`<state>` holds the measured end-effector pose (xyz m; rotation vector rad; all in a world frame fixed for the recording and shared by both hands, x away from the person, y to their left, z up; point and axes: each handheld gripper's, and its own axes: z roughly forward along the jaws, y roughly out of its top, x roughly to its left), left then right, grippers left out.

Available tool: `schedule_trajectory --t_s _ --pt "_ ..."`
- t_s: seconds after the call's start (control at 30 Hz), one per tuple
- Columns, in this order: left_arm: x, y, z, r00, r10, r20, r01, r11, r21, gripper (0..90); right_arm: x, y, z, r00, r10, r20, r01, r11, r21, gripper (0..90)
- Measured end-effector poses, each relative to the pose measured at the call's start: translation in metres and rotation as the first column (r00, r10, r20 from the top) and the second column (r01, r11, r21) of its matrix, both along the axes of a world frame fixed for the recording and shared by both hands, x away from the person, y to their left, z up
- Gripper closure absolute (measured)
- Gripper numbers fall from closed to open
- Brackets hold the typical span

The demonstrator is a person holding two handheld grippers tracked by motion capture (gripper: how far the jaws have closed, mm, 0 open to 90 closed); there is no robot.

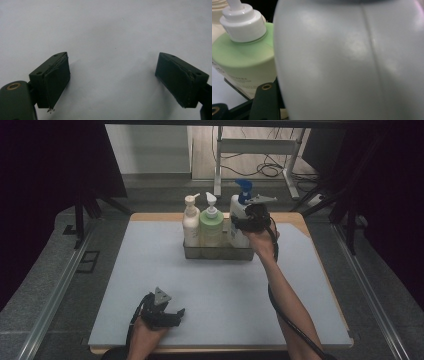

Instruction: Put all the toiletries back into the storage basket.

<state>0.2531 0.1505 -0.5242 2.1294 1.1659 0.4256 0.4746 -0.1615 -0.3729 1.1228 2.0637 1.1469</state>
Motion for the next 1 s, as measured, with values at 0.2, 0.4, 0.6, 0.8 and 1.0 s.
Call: schedule_trajectory --t_s 0.2,0.4,0.6,0.8,1.0 --pt "0.000 0.000 0.000 1.0000 0.000 0.000 0.000 1.0000 0.000 12.1 0.000 -0.001 -0.006 0.9998 -0.005 -0.021 0.005 1.000 -0.001 38.0" --pt "0.000 0.000 0.000 1.0000 0.000 0.000 0.000 1.0000 0.000 12.1 0.001 -0.001 -0.012 0.9993 -0.002 -0.037 0.002 1.000 -0.005 38.0" --pt "0.000 0.000 0.000 1.0000 0.000 -0.001 0.000 1.0000 0.001 12.1 0.002 -0.001 -0.020 0.9984 -0.005 -0.057 0.005 1.000 -0.014 38.1" --pt "0.000 0.000 0.000 1.0000 0.000 -0.002 0.000 1.0000 0.002 12.1 0.002 0.000 -0.025 0.9978 -0.008 -0.066 0.007 1.000 -0.019 38.2" --pt "0.000 0.000 0.000 1.0000 0.000 -0.001 0.000 1.0000 0.001 12.1 0.003 0.001 -0.030 0.9973 -0.009 -0.072 0.007 1.000 -0.030 38.2"
